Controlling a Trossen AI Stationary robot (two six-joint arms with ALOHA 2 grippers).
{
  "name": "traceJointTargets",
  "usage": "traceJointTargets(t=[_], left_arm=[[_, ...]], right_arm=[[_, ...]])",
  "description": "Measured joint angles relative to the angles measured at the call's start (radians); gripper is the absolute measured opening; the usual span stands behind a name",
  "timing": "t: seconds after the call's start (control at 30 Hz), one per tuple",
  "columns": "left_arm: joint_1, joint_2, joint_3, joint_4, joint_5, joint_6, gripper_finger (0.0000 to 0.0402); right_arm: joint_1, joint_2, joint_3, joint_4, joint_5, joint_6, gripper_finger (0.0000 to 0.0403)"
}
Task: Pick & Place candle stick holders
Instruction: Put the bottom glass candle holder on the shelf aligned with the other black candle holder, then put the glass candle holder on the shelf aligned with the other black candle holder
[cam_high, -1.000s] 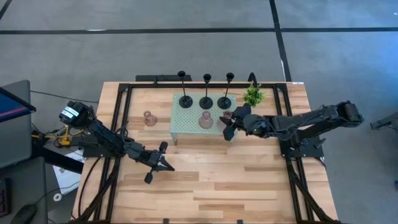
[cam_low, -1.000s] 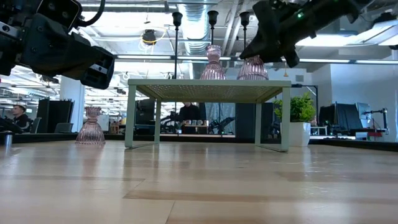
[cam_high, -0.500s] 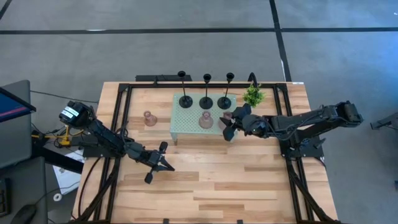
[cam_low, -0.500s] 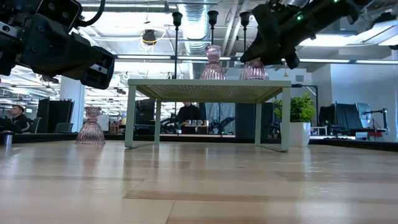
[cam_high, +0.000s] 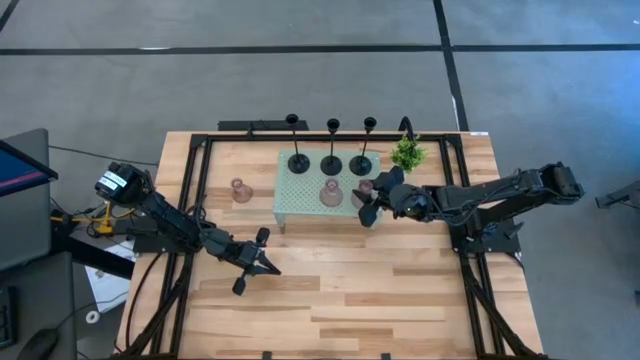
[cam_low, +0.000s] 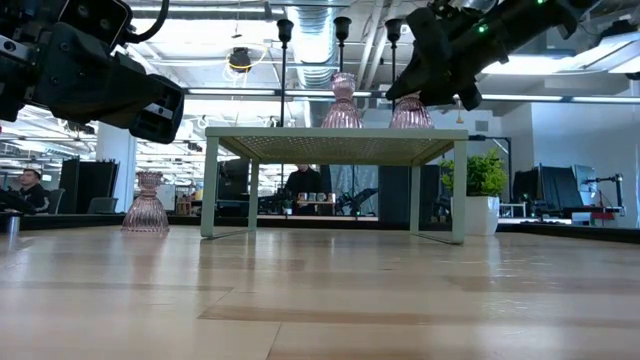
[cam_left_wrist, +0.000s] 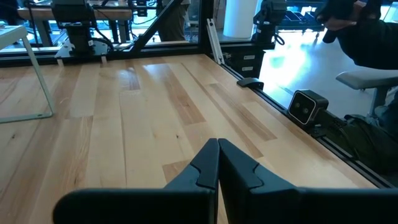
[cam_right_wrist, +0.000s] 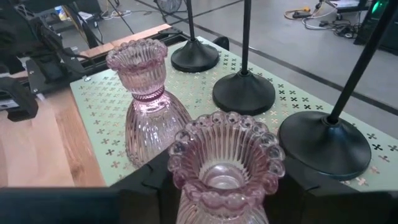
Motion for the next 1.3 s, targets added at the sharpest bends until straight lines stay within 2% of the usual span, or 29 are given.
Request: traceJointTargets(t=[0.2,0.33,0.57,0.83,0.97,1.1,1.2,1.3], left_arm=[[0.000,0.000,0.000,-0.003,0.000,0.000,0.0005],[0.000,0.000,0.000,-0.003,0.000,0.000,0.0005],[0.000,0.000,0.000,-0.005,0.000,0.000,0.0005],[0.000,0.000,-0.001,-0.006,0.000,0.000,0.0005],[0.000,0.000,-0.001,-0.006,0.000,0.000,0.0005],[0.000,0.000,-0.001,-0.006,0.000,0.001,0.0005],[0.000,0.000,-0.001,-0.006,-0.030,0.019,0.0005],[0.000,-0.016,-0.004,-0.008,-0.115,0.026,0.0005]], right_arm=[[-0.001,0.000,0.000,0.001,-0.001,-0.003,0.0223],[0.000,0.000,0.000,0.026,-0.001,-0.041,0.0244],[0.000,-0.011,0.000,0.168,0.000,-0.166,0.0249],[0.005,-0.067,0.078,0.162,0.001,-0.303,0.0249],[0.036,-0.119,0.145,0.108,0.002,-0.339,0.0249],[0.096,-0.186,0.187,-0.007,0.002,-0.274,0.0243],[0.150,-0.235,0.189,-0.119,0.002,-0.183,0.0223],[0.207,-0.266,0.189,-0.269,0.022,-0.075,0.0187]])
